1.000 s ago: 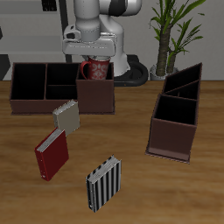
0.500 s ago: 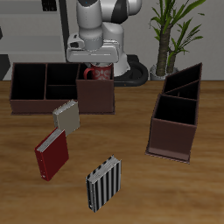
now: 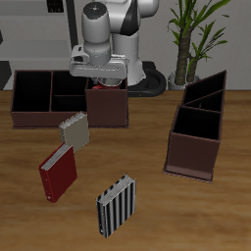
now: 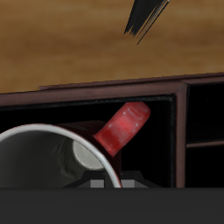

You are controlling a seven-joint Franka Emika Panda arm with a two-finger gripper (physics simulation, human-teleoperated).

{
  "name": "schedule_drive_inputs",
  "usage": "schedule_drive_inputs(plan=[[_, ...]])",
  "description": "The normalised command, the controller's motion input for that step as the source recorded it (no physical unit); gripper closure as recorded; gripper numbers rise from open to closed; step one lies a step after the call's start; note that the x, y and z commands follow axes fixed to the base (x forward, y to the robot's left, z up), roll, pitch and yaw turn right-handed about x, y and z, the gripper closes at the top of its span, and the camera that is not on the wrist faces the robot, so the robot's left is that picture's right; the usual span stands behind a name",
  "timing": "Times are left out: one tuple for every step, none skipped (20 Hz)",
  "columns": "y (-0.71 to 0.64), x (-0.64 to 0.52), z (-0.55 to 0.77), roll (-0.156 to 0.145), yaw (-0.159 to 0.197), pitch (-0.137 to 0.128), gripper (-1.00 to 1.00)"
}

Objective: Place the red mug into the back desk caddy's right compartment

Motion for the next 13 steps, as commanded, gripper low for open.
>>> schedule_drive_inputs(plan=[[-0.11, 0.04, -0.08, 0.004, -0.005, 0.028, -1.0], [-0.11, 0.03, -0.04, -0.027, -0.05, 0.033, -1.0], [-0.12, 0.01, 0.05, -0.076, 0.021, -0.008, -1.0], [-0.04, 0.05, 0.04, 0.007, 0.022, -0.003, -1.0], [-0.16, 0.0, 0.1, -0.041, -0.021, 0.0, -1.0], [-0.07, 0.06, 0.08, -0.011, 0.019, -0.01, -1.0], [-0.04, 0.03, 0.12, -0.013, 0.007, -0.017, -1.0], [0.01, -0.06, 0.08, -0.008, 0.006, -0.01, -1.0], [0.01, -0.03, 0.18, 0.005, -0.029, -0.003, -1.0], [0.09, -0.05, 0.26, 0.008, 0.045, -0.063, -1.0], [0.02, 0.01, 0.14, 0.023, 0.016, -0.023, -1.0], [0.02, -0.14, 0.59, 0.023, -0.02, -0.069, -1.0], [0.03, -0.06, 0.18, -0.001, -0.003, -0.035, -1.0]])
